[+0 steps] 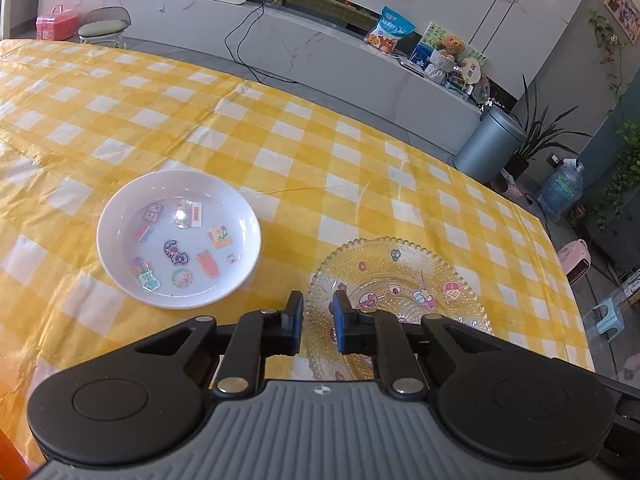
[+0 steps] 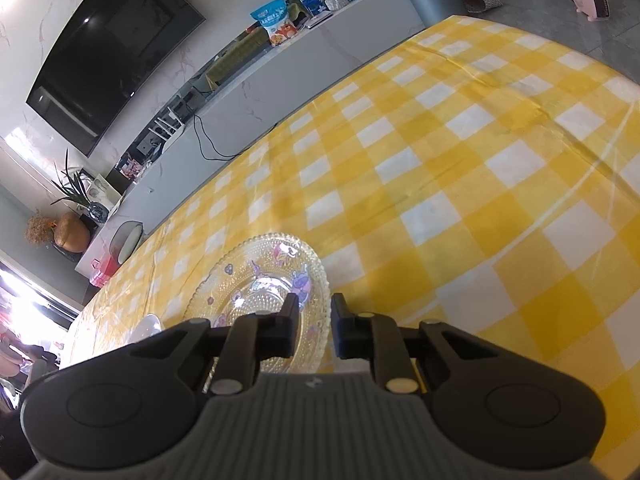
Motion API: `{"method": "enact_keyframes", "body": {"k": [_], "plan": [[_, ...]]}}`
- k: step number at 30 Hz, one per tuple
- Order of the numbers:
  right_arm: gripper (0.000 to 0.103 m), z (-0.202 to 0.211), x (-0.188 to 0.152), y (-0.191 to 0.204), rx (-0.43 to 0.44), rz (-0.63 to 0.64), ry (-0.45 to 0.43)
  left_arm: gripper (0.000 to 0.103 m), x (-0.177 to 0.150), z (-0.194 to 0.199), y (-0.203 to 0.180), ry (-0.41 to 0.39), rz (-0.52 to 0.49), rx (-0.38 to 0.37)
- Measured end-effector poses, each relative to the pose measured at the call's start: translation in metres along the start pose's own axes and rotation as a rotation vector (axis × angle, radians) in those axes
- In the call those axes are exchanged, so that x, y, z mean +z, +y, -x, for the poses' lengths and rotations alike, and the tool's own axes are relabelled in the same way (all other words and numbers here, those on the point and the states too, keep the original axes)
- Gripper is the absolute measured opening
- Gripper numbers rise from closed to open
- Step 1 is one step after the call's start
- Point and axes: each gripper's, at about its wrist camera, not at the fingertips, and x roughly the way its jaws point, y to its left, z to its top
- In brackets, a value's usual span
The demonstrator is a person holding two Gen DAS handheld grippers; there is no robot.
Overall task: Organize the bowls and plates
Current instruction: 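Grip the clear glass plate rim with the left gripper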
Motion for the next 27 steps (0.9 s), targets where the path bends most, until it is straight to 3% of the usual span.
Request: {"method": "enact_keyframes", "body": {"k": [3, 27], "plan": [[0.007, 0.0, 0.0, -0.002, -0.01, -0.006, -0.002, 0.017, -0.001, 0.0, -0.001, -0.003, -0.002, 0.004], [0.005, 0.037, -0.001, -0.007, 0.036, -0.055, 0.007, 0.014, -0.003, 0.042, -0.006, 0.004, 0.005, -0.045]]}}
